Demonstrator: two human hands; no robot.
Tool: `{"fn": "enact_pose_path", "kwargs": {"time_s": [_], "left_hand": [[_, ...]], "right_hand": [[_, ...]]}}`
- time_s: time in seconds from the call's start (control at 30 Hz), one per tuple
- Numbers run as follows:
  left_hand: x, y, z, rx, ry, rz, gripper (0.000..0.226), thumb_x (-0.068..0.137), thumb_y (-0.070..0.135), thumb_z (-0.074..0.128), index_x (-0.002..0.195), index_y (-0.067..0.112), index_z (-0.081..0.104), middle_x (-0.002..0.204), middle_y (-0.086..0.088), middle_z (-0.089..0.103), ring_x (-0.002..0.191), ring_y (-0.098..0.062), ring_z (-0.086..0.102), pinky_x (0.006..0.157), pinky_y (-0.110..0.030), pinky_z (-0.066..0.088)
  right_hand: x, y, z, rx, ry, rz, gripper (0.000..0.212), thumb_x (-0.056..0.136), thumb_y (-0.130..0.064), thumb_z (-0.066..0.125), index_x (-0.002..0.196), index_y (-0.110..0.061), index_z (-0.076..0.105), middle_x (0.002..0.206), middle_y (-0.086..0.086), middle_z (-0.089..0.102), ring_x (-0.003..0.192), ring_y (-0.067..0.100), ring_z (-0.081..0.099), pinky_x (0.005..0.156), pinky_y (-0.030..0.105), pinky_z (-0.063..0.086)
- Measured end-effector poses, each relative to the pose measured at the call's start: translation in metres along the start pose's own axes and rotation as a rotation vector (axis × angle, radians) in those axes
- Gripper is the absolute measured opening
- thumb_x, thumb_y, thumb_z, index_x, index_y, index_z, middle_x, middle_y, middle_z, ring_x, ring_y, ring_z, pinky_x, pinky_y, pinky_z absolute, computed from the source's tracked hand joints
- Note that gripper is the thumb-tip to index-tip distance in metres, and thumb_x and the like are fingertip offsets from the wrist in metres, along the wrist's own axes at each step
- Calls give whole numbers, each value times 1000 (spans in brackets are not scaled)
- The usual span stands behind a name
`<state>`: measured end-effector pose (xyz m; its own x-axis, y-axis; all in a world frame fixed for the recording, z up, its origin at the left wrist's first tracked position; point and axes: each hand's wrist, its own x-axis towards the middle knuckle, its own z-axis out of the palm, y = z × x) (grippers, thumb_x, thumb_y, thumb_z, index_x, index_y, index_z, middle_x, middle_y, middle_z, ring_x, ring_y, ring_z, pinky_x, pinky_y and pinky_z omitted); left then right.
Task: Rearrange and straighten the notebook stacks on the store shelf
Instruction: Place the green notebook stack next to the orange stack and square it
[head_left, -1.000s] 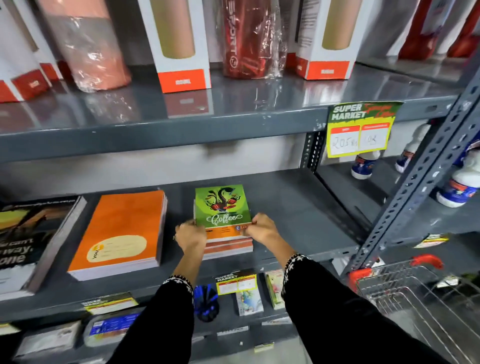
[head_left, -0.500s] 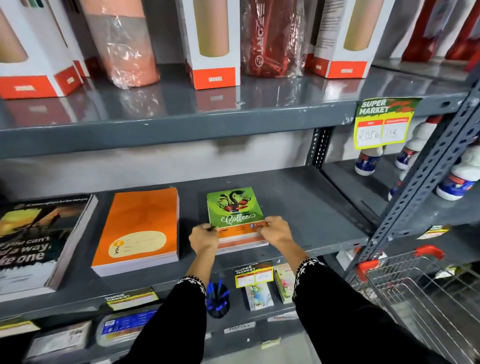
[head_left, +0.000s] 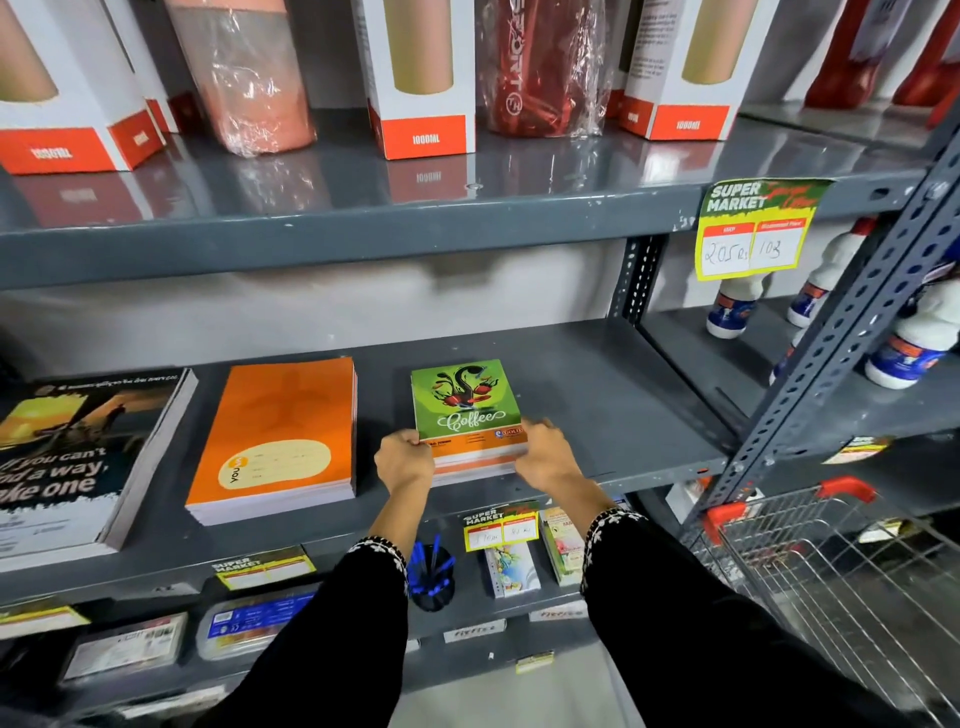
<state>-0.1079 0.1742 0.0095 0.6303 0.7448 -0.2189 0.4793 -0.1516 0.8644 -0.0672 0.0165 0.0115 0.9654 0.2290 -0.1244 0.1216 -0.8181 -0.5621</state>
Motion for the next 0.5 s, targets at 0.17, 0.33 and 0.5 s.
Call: {"fn": "enact_pose_path", "kwargs": {"time_s": [0.17,0.33,0.5], "left_hand": [[0,-6,-1,-2,-1,38,29,83,-3,58,109,5,68,113,-17,70,107,-33,63,94,-37,52],[-2,-12,-1,2,8,69,28,83,-2,59,109,4,68,114,-17,69,108,-33,62,96,-36,50],[-2,-18,-6,-31,-31,100,28,81,1,66,109,3,68,111,-16,71,106,-28,63,94,-29,47]], "right_hand": [[-3,5,3,-8,-9,-17,46,78,3,61,122,-10,58,125,14,53,118,32,52,103,36,45],[-7,7,5,-6,12,-25,48,79,4,60,124,-11,57,126,13,52,115,31,56,103,34,45],[-8,9,8,-10,23,-27,46,82,2,61,125,-11,56,127,14,52,114,32,58,103,34,45]]}}
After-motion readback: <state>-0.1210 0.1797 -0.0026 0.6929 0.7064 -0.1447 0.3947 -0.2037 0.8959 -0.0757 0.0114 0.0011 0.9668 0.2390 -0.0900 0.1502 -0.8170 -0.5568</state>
